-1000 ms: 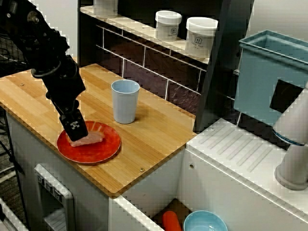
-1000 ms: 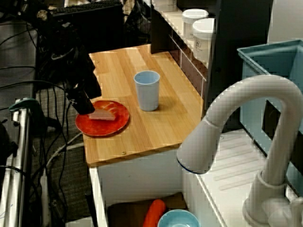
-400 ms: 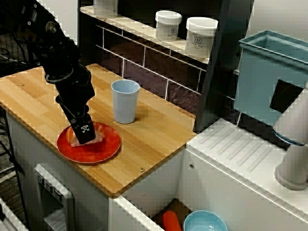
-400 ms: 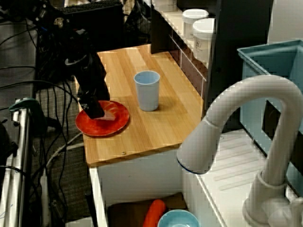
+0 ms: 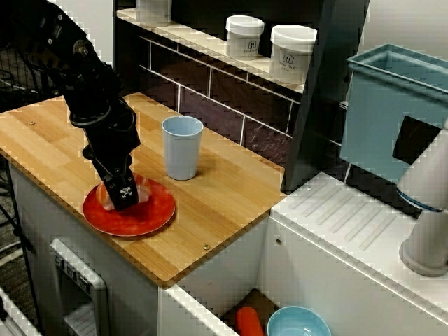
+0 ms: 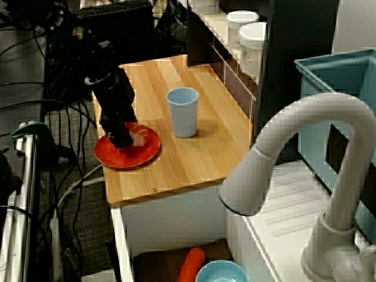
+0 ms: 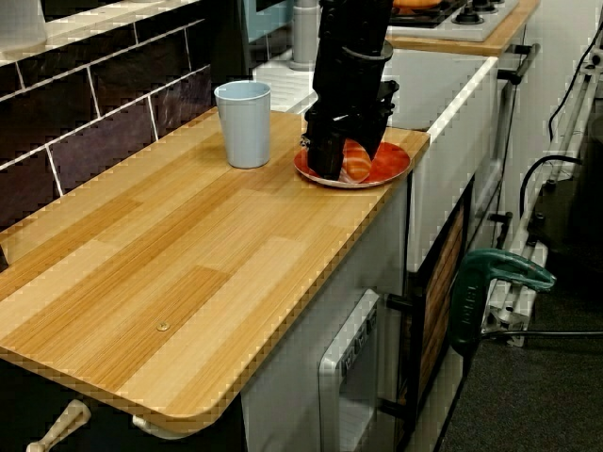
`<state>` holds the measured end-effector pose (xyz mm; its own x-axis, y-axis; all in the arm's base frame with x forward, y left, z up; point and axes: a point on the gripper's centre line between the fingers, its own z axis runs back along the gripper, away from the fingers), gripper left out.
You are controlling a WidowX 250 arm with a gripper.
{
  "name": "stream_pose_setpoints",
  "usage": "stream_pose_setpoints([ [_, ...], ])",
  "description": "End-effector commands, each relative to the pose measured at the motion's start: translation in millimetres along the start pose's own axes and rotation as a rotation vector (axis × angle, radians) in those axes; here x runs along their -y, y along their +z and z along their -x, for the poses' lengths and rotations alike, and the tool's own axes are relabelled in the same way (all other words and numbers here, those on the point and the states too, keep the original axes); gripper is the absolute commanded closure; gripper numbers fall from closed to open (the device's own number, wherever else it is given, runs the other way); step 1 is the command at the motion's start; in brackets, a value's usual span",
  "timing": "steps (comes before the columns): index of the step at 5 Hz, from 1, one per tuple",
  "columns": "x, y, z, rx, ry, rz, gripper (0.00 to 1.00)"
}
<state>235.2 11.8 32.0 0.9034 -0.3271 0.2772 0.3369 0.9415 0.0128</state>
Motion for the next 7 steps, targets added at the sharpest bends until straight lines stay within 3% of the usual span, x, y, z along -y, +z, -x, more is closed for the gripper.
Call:
stream_pose_setpoints([
  [1,-5.5,15.7,2.4,0.031,0.013,-0.006,1.00],
  [3,-31.1,52.8,-2.0,0.095,0.081,0.017,1.00],
  [4,-48.7,57.4,-3.6,0.114,0.120,-0.008,1.00],
  [6,-104.9,68.1,-14.6,0.154,0.266,-0.034,1.00],
  [7,-130.7,61.1,-16.1,0.160,0.310,-0.066,1.00],
])
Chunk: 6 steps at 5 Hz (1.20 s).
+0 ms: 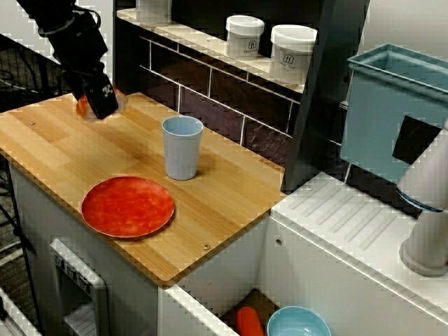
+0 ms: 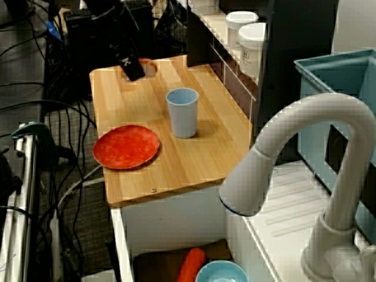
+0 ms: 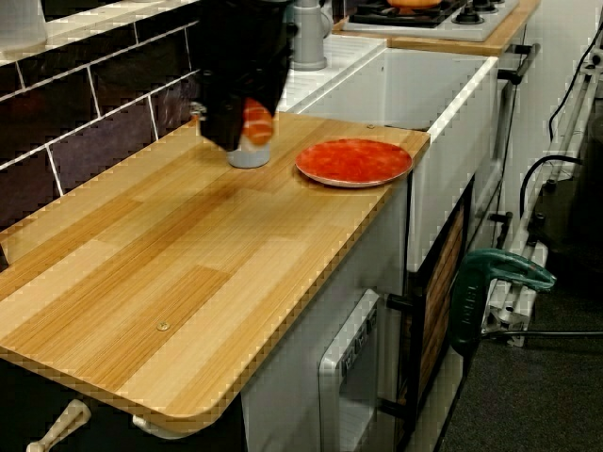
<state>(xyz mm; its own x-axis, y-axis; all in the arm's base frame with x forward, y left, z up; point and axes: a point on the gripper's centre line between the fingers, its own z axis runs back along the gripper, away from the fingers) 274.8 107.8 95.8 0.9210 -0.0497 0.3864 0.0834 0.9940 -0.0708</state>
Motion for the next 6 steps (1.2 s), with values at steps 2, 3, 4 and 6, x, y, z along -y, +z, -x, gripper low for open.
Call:
stream_pose_setpoints([
  [2,-53.0,-20.2,2.0,0.025,0.047,-0.141,1.00],
  [3,-52.5,-26.5,2.7,0.000,0.046,-0.130,0.00],
  [4,-43.3,-30.7,6.5,-0.024,0.023,-0.118,0.00],
  [6,-41.9,-29.1,10.7,-0.038,0.030,-0.084,0.00],
])
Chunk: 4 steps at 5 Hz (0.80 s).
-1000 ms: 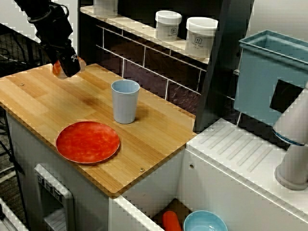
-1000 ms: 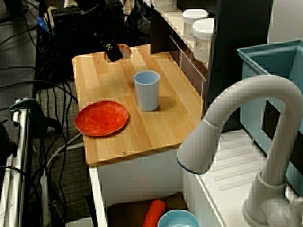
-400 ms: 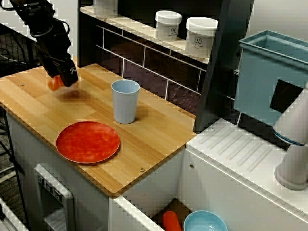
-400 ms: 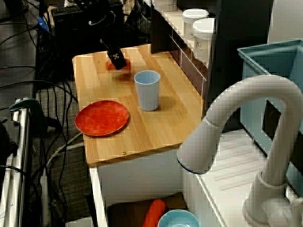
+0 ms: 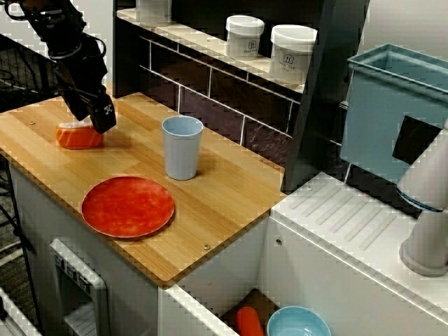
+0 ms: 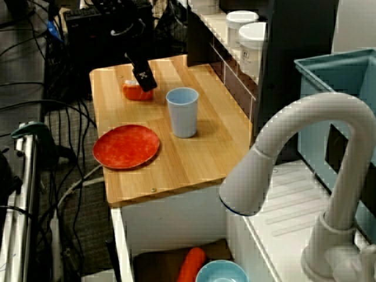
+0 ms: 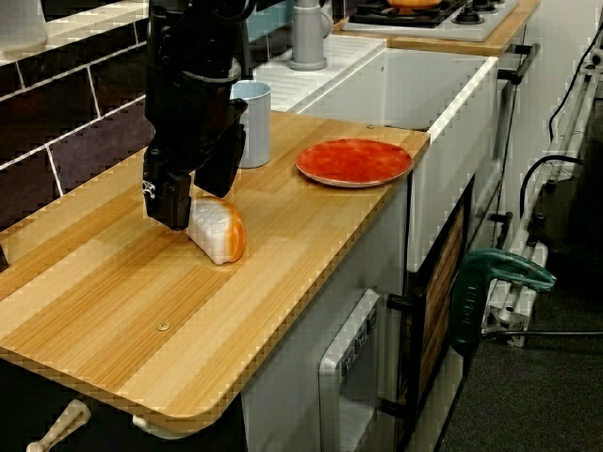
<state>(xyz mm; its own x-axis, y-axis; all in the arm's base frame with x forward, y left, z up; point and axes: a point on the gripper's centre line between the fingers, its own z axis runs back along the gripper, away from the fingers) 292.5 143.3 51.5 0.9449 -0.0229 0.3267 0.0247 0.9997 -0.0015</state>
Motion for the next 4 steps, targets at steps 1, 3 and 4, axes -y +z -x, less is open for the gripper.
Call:
stream_pose_setpoints([
  [1,-2.6,16.7,12.8,0.015,0.001,0.014,0.00],
  [3,-0.4,18.7,27.3,0.004,-0.042,0.036,0.00],
  [4,0.5,16.3,31.6,-0.005,-0.049,0.028,0.00],
])
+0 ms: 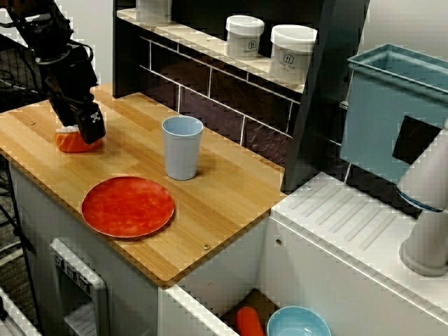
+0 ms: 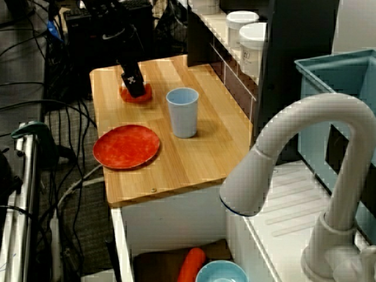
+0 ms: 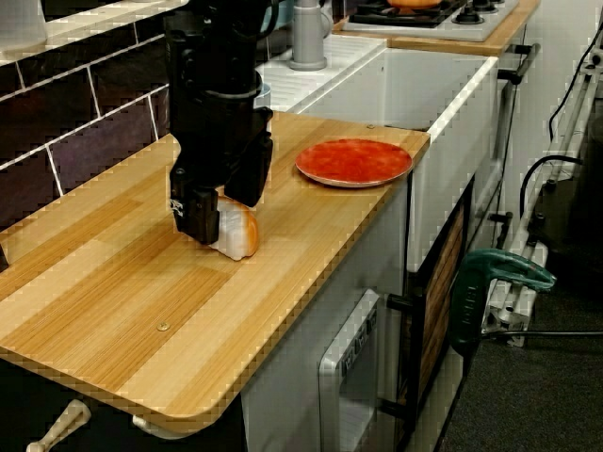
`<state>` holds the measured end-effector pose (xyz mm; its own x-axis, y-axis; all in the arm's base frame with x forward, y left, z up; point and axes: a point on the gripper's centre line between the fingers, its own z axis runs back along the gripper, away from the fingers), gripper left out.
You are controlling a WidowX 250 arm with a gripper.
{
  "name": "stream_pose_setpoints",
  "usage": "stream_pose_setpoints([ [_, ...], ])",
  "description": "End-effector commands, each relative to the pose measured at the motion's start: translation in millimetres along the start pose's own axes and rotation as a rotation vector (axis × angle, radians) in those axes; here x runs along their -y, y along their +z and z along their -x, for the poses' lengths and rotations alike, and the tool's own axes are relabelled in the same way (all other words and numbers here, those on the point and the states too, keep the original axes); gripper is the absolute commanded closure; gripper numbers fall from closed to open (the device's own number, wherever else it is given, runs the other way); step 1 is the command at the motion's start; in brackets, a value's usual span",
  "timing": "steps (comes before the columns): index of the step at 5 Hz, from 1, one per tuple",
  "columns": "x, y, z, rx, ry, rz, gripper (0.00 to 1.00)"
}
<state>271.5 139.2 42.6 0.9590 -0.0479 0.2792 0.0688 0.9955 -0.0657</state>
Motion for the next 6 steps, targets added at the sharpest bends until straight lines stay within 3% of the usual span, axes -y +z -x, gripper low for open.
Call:
stream_pose_setpoints([
  [1,-0.7,16.2,11.6,0.033,-0.036,-0.030,1.00],
  [2,1.1,21.2,9.4,0.027,-0.049,0.012,1.00],
  [4,2.1,29.3,1.6,-0.013,-0.096,0.146,1.00],
  [5,1.8,28.2,-0.8,-0.020,-0.104,0.175,1.00],
  [6,3.3,25.2,-1.0,-0.049,-0.118,0.250,1.00],
])
